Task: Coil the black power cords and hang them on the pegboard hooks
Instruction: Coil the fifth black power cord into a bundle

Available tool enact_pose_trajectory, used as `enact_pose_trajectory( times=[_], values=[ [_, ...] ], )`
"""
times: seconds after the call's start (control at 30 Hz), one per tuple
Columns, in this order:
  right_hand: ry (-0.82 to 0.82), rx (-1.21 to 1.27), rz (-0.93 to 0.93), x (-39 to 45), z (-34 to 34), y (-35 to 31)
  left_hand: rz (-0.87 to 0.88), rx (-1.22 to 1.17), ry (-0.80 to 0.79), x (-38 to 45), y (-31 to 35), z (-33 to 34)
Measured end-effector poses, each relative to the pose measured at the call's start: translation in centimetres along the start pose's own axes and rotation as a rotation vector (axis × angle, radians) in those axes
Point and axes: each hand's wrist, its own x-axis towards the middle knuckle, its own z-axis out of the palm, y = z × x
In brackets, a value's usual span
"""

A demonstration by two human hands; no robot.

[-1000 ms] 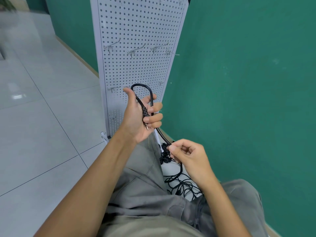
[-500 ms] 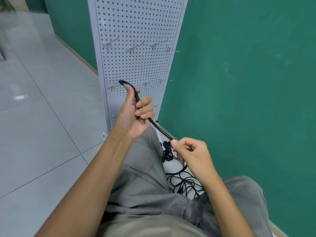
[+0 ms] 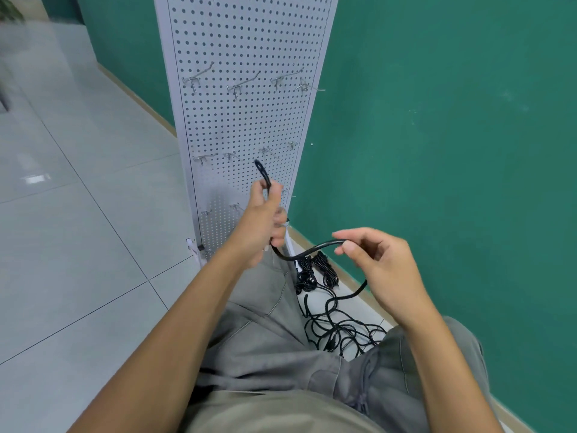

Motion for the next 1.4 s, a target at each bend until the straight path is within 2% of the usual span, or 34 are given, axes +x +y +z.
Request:
enact_pose_trajectory(
  times=[0.13,0.23,0.3,0.37,0.47,0.57,0.63,0.77,0.83,0.93,1.0,1.1,1.3,1.4],
  values=[
    [0.205,-0.144,-0.044,1.5,-0.5,-1.6,-0.019,0.181,-0.102,-1.1,-1.5,3.0],
    [0.307,-0.363,-0.058,2.3,-1.4,-3.0,-0.072,0.218,-0.193,-1.8,-2.3,4.8],
    [0.327,-0.49,-0.042,2.8,-2.1,-3.6,-0.126,0.183,-0.31,-2.3,-2.5,5.4],
    [0.283,-0.539,-0.045,3.3,-2.5,-4.0,-0.1,0.225,-0.415,-2.5,-2.4,5.4],
    [0.158,-0.519,-0.095,4.0,-3.0,-4.5,-0.051,0.28,-0.506,-2.7,-2.0,5.1],
    [0.065,-0.573,-0.214,4.5,-3.6,-5.1,-0.177,0.114,-0.607,-2.8,-1.5,4.8],
    [0.066,-0.597,-0.271,4.7,-3.9,-5.5,-0.174,0.045,-0.698,-3.2,-0.7,4.8],
    [0.176,-0.431,-0.15,4.3,-4.6,-6.4,-0.061,0.001,-0.819,-3.5,0.3,4.9],
    [0.111,-0.206,-0.048,3.8,-4.5,-6.7,-0.045,-0.035,-0.857,-3.5,0.4,4.9],
    [-0.07,0.227,0.041,2.8,-3.6,-6.6,-0.04,-0.102,-0.853,-3.6,0.1,5.4],
    [-0.093,0.358,0.079,2.4,-2.9,-6.4,-0.027,-0.117,-0.778,-3.4,-0.3,5.8],
    [-0.047,0.355,0.095,2.1,-1.8,-6.2,0.004,-0.121,-0.648,-3.1,-0.7,5.8],
    [-0.067,0.427,0.128,2.1,-0.8,-6.7,-0.12,-0.284,-0.665,-3.1,-0.5,5.2],
    [-0.047,0.453,0.147,2.3,-0.5,-6.6,-0.093,-0.259,-0.572,-2.8,-1.0,5.7]
  ],
)
